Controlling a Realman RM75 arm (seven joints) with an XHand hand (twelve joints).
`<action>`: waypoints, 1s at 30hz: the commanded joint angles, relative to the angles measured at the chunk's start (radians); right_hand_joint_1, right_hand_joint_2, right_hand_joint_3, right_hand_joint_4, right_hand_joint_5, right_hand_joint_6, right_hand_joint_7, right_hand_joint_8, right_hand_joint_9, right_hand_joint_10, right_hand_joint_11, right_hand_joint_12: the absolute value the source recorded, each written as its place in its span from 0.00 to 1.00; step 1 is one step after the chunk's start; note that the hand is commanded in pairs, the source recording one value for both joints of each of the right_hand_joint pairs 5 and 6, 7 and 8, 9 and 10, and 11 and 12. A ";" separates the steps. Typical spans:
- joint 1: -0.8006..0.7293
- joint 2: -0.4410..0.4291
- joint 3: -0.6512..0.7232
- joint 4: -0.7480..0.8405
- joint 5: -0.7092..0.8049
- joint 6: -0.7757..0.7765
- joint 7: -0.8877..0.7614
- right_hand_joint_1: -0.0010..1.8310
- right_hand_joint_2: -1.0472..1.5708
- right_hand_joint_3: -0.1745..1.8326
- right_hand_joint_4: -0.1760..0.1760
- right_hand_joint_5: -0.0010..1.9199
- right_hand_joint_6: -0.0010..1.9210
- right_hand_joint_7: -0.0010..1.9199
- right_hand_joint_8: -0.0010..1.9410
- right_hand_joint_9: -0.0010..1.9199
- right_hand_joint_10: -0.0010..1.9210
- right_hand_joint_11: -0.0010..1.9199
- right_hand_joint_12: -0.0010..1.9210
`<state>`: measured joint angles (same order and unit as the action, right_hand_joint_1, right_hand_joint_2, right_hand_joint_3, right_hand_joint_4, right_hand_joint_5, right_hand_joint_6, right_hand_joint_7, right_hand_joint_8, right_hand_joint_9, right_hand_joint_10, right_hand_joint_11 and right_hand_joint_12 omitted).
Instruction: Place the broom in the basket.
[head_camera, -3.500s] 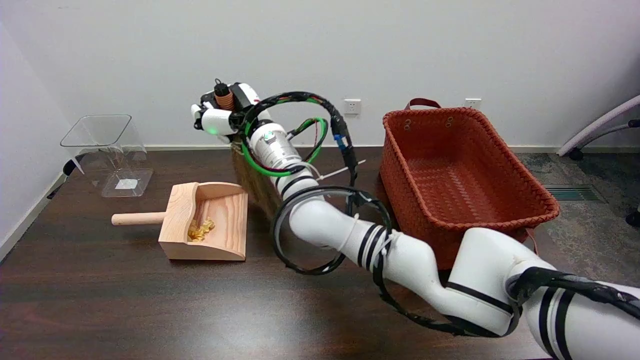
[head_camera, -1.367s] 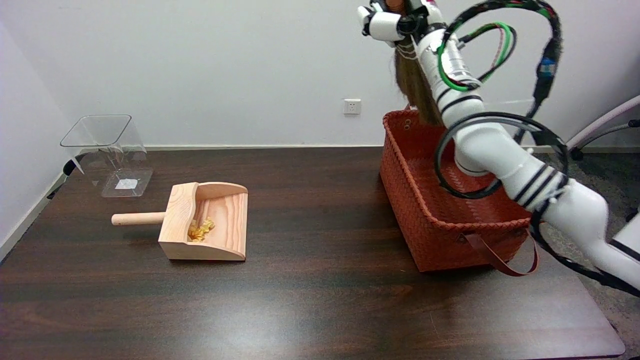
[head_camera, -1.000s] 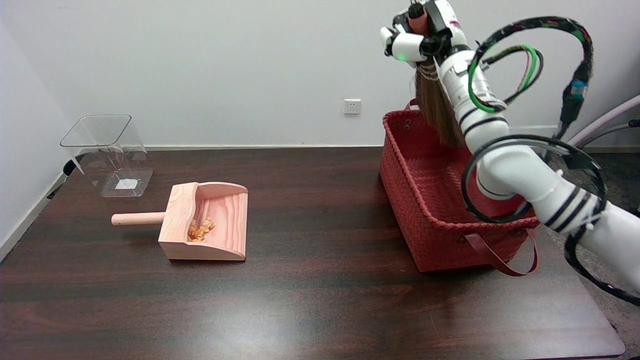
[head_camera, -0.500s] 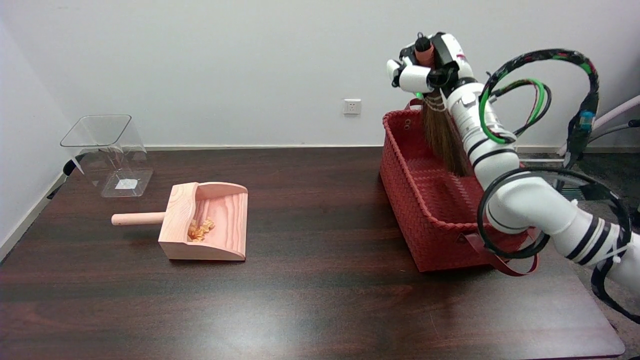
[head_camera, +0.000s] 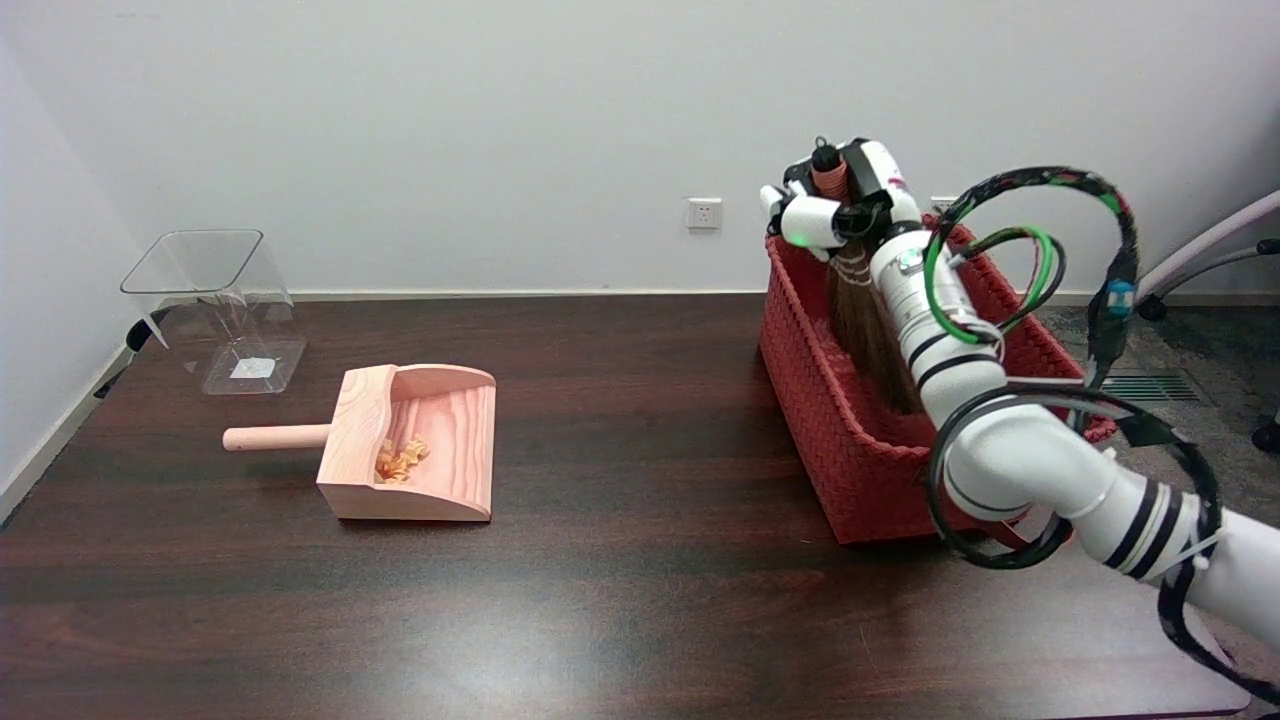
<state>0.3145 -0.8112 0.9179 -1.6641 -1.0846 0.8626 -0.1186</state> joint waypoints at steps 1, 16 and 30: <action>-0.030 -0.150 -0.028 0.111 -0.097 0.038 0.015 0.74 0.81 0.47 0.50 1.00 1.00 1.00 0.99 1.00 1.00 1.00 1.00; 0.000 -0.215 -0.046 0.230 -0.113 0.031 0.098 0.76 0.78 0.50 0.50 1.00 1.00 1.00 0.99 1.00 1.00 1.00 1.00; 0.017 -0.224 -0.040 0.243 -0.116 0.034 0.112 0.64 0.41 0.74 0.50 0.58 0.58 0.71 0.70 0.58 0.58 0.58 0.58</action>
<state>0.3124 -1.0022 0.8785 -1.4657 -1.1886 0.8934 -0.0364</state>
